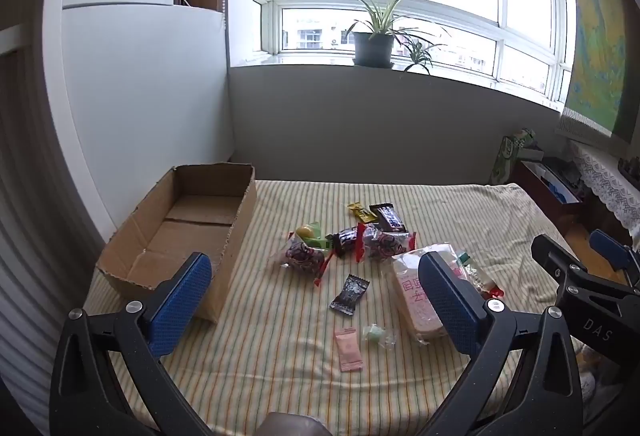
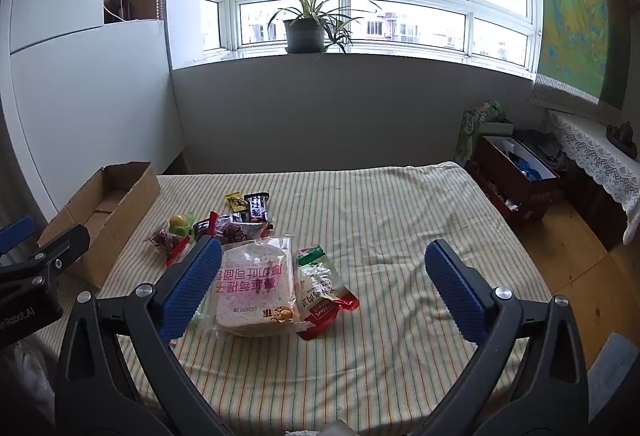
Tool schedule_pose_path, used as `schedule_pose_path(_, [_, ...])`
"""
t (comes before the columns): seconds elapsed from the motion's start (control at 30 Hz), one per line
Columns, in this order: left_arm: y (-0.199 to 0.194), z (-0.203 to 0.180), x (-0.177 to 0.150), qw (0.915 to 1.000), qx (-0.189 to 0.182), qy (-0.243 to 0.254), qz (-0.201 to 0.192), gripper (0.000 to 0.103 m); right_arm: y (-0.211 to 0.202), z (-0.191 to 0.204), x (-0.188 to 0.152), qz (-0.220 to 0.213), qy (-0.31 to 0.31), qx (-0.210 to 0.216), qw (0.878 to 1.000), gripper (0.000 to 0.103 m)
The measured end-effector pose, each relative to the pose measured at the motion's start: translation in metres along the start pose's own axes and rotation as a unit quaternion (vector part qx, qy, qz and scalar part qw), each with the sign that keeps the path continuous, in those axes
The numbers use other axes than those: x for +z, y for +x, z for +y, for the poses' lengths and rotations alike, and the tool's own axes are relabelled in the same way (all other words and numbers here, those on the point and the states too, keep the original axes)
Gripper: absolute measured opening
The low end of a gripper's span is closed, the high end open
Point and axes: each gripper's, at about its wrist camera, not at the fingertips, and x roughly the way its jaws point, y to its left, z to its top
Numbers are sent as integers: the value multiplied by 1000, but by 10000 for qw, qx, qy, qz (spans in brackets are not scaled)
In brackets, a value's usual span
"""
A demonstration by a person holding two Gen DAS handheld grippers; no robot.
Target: Organize snacks
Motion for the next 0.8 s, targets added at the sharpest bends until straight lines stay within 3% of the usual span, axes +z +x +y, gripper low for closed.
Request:
schedule_pose_path(0.2, [2, 3, -3, 9996, -167, -146, 150, 103, -1, 0, 0, -43, -30, -23, 10000, 103])
schedule_pose_path(0.8, [7, 1, -7, 9996, -173, -82, 219, 103, 3, -1, -2, -28, -52, -41, 10000, 103])
